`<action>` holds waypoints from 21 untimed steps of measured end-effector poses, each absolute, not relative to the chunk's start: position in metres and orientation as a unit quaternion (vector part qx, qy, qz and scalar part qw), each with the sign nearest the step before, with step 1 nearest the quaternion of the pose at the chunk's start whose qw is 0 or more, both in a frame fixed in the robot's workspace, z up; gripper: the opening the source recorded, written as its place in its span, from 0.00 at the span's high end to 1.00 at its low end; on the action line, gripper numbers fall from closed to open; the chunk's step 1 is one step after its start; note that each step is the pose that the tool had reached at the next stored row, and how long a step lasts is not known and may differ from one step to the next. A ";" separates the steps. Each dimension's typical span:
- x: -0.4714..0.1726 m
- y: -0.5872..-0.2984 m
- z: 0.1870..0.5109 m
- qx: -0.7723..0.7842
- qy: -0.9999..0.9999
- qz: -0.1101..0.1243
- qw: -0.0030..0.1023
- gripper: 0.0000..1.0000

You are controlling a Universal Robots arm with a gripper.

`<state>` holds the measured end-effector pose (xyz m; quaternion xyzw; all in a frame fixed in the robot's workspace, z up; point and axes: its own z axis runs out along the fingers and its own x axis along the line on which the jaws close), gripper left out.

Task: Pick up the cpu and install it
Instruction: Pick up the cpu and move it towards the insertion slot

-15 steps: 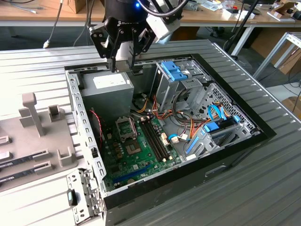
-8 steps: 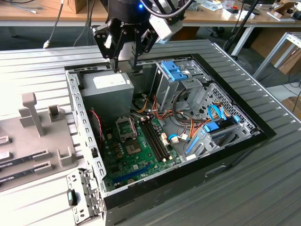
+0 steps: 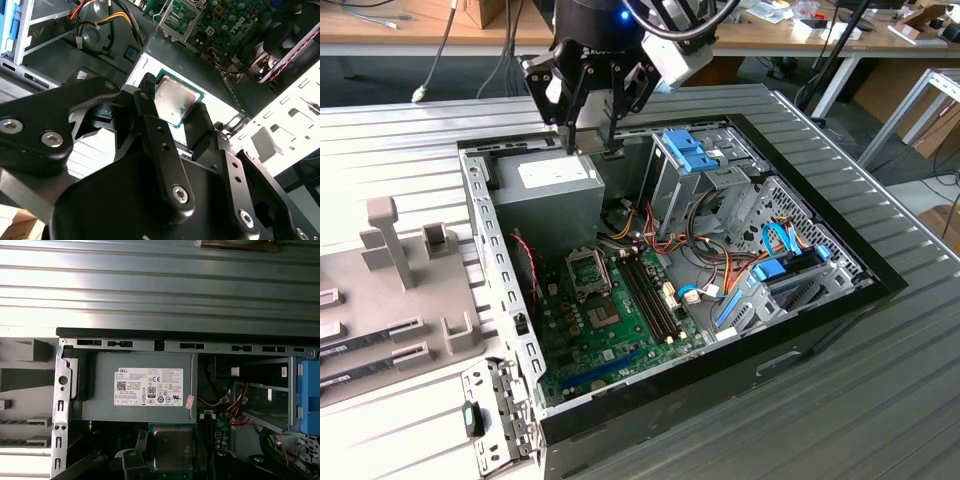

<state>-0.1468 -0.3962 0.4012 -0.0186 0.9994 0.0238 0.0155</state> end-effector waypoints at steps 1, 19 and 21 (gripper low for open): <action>-0.146 -0.396 0.401 -0.019 0.999 0.024 0.015 0.53; -0.145 -0.403 0.397 -0.019 0.999 0.024 0.015 0.53; -0.145 -0.404 0.395 -0.019 0.999 0.024 0.016 0.53</action>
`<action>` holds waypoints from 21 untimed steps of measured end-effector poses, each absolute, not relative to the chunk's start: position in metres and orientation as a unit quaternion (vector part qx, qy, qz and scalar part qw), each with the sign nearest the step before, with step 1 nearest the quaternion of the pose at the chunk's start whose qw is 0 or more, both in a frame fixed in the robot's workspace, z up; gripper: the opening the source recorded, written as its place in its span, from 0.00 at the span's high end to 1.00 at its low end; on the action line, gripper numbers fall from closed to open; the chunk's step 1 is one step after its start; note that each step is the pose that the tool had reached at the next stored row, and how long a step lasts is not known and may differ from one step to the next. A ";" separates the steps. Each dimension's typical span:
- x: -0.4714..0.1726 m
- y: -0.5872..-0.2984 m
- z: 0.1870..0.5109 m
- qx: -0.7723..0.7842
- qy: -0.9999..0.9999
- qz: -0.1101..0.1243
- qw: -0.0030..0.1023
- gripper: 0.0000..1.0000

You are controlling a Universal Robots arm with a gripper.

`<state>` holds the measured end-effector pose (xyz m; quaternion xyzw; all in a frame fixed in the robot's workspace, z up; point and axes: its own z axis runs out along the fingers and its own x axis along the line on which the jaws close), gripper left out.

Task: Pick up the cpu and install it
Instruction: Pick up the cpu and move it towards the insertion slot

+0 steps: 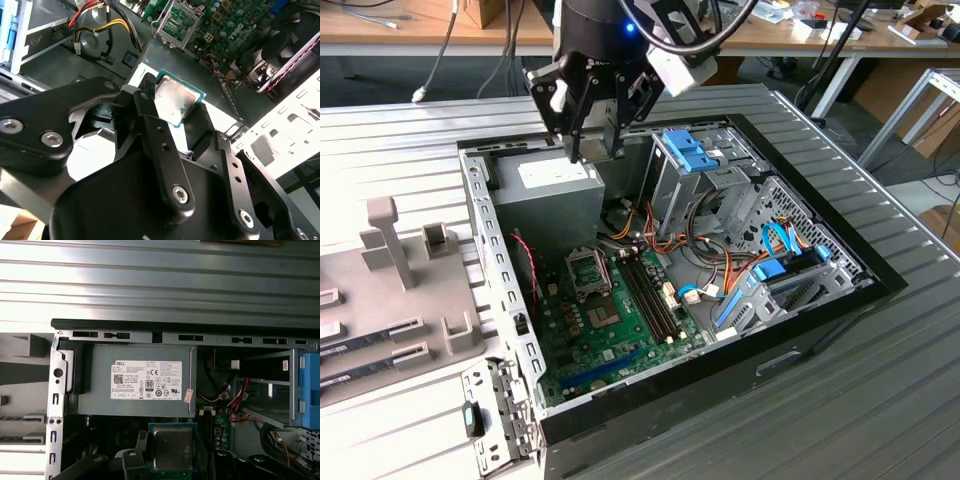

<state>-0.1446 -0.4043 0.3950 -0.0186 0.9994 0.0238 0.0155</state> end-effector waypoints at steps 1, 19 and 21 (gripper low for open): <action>-0.144 -0.405 0.394 -0.019 0.999 0.024 0.015 0.53; -0.142 -0.410 0.386 -0.019 0.999 0.024 0.015 0.53; -0.142 -0.411 0.385 -0.019 0.999 0.024 0.015 0.53</action>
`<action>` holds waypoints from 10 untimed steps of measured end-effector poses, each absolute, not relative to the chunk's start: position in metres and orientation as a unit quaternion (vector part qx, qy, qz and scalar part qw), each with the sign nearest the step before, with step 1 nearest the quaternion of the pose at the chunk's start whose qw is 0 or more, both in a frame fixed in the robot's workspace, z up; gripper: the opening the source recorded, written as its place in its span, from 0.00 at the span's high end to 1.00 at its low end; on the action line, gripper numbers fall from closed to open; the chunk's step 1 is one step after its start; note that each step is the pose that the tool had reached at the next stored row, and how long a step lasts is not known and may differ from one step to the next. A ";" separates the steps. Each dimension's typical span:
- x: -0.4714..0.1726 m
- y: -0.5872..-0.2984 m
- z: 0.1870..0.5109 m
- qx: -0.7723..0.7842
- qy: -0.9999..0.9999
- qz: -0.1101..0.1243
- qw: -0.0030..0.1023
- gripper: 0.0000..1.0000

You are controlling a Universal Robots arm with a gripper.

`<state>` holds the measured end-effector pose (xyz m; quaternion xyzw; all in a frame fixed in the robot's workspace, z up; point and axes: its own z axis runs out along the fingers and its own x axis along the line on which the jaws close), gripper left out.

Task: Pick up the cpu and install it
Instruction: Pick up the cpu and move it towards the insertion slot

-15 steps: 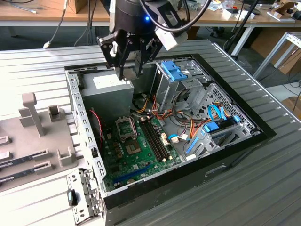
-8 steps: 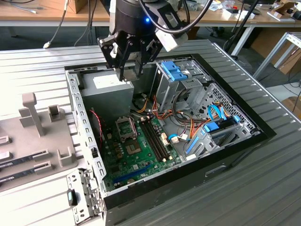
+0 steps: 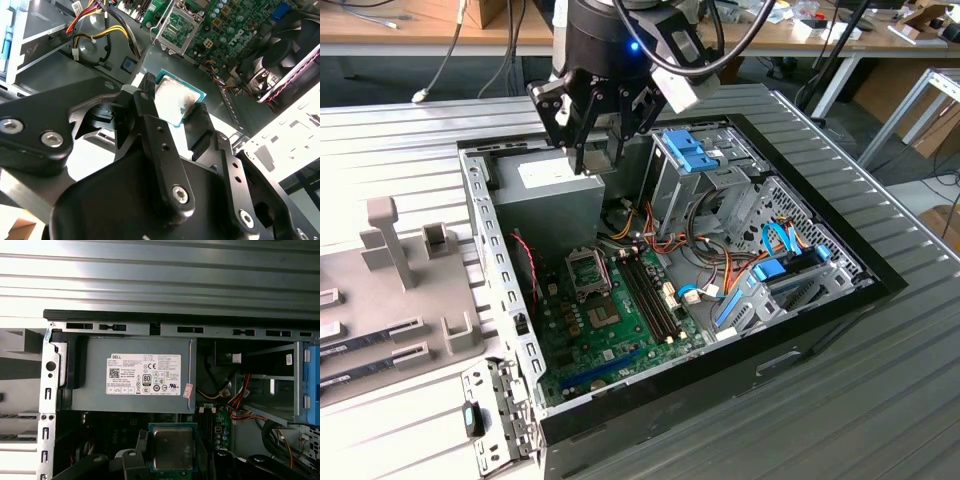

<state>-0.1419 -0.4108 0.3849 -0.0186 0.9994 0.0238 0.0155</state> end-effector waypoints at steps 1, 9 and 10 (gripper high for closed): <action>-0.142 -0.411 0.385 -0.019 0.999 0.024 0.015 0.53; -0.141 -0.413 0.383 -0.019 0.999 0.024 0.015 0.53; -0.141 -0.413 0.382 -0.019 0.999 0.024 0.015 0.53</action>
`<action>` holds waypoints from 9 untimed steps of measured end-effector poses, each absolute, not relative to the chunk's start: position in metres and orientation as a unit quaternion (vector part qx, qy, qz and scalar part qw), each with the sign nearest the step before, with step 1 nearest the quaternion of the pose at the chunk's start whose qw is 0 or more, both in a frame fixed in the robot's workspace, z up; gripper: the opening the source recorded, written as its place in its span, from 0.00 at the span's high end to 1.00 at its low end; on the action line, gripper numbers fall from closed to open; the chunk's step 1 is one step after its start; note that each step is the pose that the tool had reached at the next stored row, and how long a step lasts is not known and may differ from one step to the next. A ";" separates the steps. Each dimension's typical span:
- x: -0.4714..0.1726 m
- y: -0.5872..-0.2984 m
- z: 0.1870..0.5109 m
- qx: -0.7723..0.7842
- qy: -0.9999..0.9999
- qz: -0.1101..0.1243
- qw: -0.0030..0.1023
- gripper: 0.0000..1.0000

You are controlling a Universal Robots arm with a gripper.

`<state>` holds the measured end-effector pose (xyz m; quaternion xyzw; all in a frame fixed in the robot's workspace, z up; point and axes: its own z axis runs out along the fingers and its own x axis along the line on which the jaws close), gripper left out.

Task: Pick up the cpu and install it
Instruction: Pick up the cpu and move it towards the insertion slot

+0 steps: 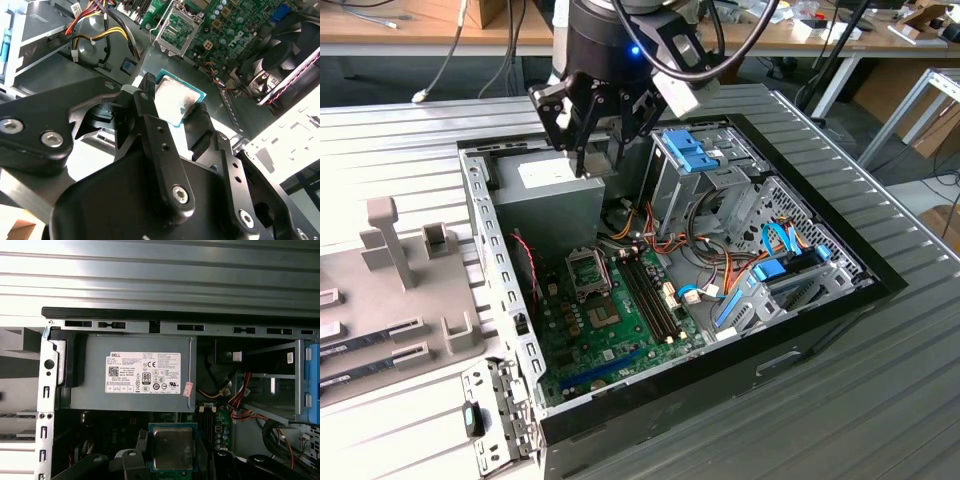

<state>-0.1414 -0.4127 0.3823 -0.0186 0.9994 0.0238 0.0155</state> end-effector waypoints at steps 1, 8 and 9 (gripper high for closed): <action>-0.141 -0.413 0.382 -0.019 0.999 0.024 0.015 0.53; -0.141 -0.414 0.380 -0.019 0.999 0.024 0.015 0.53; -0.141 -0.415 0.380 -0.019 0.999 0.024 0.015 0.53</action>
